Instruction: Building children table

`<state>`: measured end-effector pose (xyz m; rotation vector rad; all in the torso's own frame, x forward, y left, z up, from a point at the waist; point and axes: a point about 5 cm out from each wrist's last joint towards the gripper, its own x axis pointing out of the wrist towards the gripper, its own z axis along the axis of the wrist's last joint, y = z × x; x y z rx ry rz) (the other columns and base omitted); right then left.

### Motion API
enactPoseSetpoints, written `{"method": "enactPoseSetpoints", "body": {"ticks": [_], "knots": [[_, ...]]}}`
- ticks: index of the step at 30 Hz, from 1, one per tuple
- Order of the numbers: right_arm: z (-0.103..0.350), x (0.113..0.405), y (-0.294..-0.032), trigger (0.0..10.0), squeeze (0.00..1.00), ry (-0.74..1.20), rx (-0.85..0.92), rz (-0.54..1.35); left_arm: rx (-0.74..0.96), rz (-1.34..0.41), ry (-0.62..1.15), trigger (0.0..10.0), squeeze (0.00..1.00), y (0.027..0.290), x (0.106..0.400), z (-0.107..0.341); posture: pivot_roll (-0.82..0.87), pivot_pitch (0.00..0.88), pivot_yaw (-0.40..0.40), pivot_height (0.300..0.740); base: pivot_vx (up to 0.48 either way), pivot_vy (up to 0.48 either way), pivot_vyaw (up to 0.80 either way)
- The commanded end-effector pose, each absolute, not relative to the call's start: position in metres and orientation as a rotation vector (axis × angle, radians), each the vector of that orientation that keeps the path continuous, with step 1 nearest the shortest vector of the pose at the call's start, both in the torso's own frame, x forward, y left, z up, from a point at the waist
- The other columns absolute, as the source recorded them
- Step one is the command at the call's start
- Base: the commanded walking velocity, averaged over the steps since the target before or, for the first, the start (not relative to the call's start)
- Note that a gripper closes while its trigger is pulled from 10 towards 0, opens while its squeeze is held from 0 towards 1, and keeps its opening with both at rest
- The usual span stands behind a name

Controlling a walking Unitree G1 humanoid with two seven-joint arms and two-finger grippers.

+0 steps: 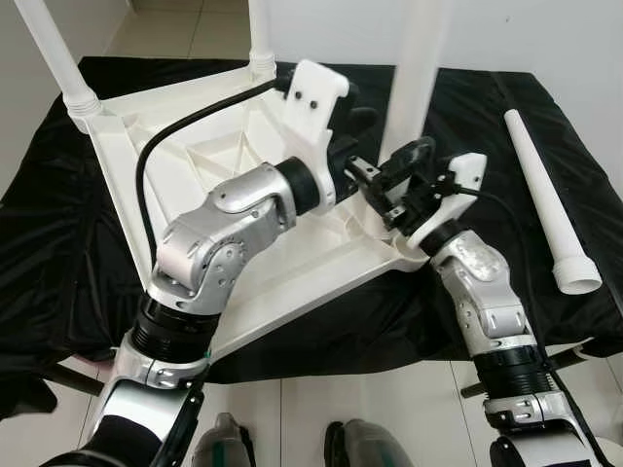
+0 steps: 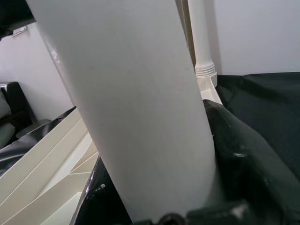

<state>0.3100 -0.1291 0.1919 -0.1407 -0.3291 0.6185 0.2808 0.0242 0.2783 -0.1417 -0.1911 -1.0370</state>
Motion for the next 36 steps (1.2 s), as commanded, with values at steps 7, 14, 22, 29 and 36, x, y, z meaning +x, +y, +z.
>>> {"method": "enactPoseSetpoints", "body": {"ticks": [7,14,22,29,36], "knots": [[0.1970,0.3080,-0.1214,10.0,0.00,-0.332,-0.164,0.701,-0.143,-1.130,-0.181,10.0,0.00,0.0164,0.2788,0.2813,-0.09,0.038,-0.029,0.740,0.000,0.000,0.00],[0.1932,0.3036,-0.1193,10.0,0.00,-0.315,-0.187,0.748,-0.135,-1.129,-0.172,10.0,0.00,0.0158,0.2810,0.2826,-0.10,0.037,-0.027,0.740,0.000,0.000,0.00],[0.1908,0.3015,-0.1199,10.0,0.00,-0.303,-0.200,0.770,-0.130,-1.129,-0.172,7.0,0.00,0.0163,0.2839,0.2851,-0.10,0.030,-0.024,0.740,0.000,0.000,0.00],[0.1895,0.3016,-0.1219,10.0,0.00,-0.293,-0.211,0.778,-0.113,-1.133,-0.193,0.0,0.00,0.0205,0.2856,0.2878,-0.10,0.021,-0.021,0.740,0.000,0.000,0.00],[0.1903,0.3031,-0.1236,10.0,0.00,-0.292,-0.206,0.770,-0.090,-1.122,-0.203,0.0,0.00,0.0220,0.2864,0.2883,-0.10,0.016,-0.021,0.740,0.000,0.000,0.00]]}}
